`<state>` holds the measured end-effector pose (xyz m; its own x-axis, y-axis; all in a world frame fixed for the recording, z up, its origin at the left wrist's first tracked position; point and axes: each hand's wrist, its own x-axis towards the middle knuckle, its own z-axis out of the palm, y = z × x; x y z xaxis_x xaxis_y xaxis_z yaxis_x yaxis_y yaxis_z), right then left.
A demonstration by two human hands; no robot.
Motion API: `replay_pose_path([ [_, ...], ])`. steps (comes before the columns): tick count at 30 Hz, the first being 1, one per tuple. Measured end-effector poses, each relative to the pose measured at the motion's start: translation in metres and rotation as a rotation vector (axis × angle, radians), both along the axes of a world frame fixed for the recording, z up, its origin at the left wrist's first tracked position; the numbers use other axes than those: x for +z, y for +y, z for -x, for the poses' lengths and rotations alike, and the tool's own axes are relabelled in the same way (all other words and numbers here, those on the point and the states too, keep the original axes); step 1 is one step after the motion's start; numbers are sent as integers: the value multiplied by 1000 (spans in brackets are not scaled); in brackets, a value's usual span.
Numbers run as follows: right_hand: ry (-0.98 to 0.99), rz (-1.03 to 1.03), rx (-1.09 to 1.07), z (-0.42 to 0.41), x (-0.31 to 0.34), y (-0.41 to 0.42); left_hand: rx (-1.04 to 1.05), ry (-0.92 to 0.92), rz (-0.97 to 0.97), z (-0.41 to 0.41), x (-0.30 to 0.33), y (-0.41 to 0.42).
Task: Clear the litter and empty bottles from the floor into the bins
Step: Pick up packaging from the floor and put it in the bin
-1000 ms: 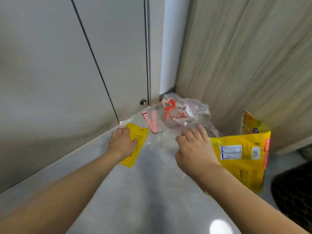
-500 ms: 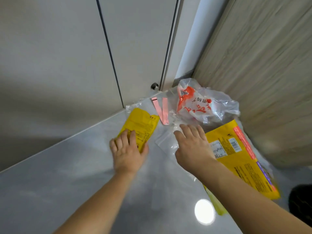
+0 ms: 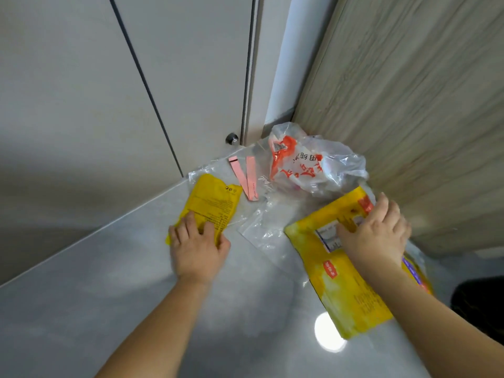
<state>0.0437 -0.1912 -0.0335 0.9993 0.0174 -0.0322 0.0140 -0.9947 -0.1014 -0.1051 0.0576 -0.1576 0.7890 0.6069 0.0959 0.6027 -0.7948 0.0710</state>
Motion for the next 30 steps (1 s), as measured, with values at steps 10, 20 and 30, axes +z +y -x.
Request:
replay_pose_path([
  [10, 228, 141, 57, -15, 5, -22, -347, -21, 27, -11, 78, -29],
  [20, 190, -274, 54, -15, 128, -114, -457, -378, 670, -60, 201, -114],
  [30, 8, -1153, -183, -7, 278, -291, -817, -617, 795, -94, 350, -256],
])
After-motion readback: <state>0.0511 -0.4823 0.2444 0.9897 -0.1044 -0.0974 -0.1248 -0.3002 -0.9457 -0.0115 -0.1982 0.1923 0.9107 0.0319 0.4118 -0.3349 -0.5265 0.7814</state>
